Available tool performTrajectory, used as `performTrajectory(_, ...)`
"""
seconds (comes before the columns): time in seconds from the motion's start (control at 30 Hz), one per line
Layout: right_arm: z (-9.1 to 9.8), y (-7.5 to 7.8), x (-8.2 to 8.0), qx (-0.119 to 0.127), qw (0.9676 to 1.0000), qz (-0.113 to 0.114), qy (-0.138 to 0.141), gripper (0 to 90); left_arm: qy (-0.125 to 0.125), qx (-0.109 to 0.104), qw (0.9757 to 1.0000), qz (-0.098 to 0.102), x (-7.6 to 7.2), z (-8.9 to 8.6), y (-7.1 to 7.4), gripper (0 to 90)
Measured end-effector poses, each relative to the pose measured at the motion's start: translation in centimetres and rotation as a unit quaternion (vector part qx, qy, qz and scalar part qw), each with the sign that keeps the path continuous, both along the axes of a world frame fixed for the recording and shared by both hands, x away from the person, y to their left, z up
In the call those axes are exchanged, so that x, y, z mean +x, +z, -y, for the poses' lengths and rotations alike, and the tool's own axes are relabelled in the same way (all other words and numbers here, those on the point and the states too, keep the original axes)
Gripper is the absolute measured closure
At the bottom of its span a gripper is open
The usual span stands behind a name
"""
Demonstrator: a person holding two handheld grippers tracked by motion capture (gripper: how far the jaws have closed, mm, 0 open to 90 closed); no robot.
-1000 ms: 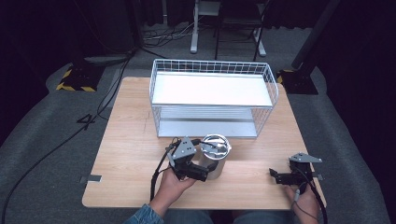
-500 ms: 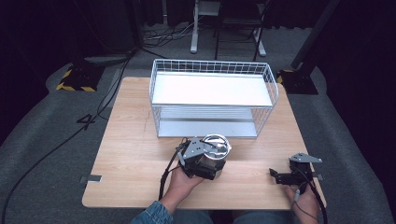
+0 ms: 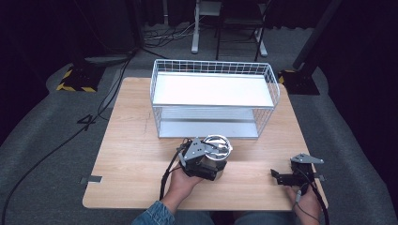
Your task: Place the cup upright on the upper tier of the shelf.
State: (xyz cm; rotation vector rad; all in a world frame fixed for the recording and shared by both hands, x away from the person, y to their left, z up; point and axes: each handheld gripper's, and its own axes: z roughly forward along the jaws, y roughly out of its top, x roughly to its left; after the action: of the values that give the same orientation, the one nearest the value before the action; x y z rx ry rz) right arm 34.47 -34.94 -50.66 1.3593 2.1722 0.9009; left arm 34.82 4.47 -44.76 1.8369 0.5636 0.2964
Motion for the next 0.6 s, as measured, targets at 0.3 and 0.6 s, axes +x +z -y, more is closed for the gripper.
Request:
performTrajectory(0.3,0.0,0.0,0.0,0.000,1.0000,0.000,-0.001,0.4,-0.001,-0.006,1.0000,-0.005,0.0,-0.4,0.3,3.6)
performTrajectory(0.6,0.0,0.0,0.0,0.000,1.0000,0.000,-0.001,0.3,0.002,0.005,1.0000,-0.001,-0.4,-0.9,1.4,3.8)
